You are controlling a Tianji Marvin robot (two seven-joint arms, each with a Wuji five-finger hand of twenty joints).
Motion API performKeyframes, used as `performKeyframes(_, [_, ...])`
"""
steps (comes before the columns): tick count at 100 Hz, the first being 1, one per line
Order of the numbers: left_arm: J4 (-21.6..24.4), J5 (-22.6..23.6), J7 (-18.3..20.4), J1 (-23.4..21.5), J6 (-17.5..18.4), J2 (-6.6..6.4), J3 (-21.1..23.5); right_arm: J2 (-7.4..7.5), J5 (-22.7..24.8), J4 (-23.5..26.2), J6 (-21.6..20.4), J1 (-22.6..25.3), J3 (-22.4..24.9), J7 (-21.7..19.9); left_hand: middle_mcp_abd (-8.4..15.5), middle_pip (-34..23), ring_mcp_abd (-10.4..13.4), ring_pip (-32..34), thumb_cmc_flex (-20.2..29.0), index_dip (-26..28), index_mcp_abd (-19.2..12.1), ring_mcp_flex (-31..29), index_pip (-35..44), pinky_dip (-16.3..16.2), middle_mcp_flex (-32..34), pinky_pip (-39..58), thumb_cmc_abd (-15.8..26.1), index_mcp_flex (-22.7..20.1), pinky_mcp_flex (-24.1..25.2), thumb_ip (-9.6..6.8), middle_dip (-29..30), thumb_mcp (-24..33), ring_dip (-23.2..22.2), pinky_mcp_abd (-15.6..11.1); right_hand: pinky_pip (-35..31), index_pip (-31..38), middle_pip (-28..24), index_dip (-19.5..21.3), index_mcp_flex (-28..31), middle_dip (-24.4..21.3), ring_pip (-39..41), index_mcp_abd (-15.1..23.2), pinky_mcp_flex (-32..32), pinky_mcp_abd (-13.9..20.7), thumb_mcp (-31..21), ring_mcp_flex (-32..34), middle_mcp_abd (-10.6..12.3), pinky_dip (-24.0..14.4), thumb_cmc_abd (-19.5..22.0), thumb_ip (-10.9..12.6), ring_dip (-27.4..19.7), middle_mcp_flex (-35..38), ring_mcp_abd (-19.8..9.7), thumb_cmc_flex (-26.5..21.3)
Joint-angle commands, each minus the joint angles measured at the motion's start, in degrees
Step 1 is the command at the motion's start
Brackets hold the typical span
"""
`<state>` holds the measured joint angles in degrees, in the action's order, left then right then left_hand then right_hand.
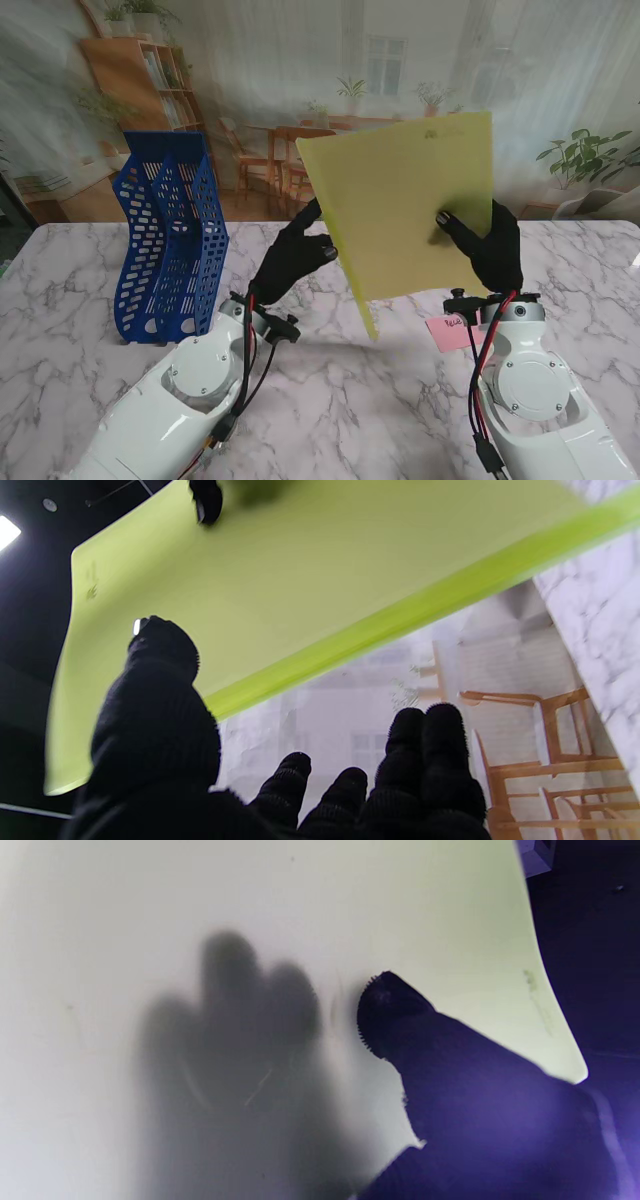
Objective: Open the sliding file folder, put the receipt in and insert it into the document holder
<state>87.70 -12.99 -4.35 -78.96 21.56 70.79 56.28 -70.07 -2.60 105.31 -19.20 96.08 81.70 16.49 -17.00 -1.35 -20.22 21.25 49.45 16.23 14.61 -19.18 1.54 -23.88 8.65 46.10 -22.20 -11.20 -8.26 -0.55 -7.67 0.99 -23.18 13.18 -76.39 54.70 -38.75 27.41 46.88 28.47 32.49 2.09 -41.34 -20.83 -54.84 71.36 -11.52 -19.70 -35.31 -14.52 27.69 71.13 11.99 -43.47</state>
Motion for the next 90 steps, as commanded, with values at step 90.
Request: performKeyframes(90, [3.6, -1.7, -7.3, 4.4, -9.1, 3.19, -3.5, 0.44, 0.4, 0.2, 4.5, 1.9, 0.9, -2.3, -0.1, -25.1, -0.2, 20.3, 24.5, 11.8, 1.8, -42.3, 35.3, 2.0, 54.0, 30.7, 11.4, -33.7, -40.0, 1.18, -11.2, 4.3, -3.1, -1.1, -0.3, 3.4, -2.7, -0.4, -2.0, -0.8, 0.0, 0.3, 4.0, -0.7, -0.9, -0.4, 0.6, 0.2, 5.9, 1.2, -0.3, -0.8, 0.6, -3.9])
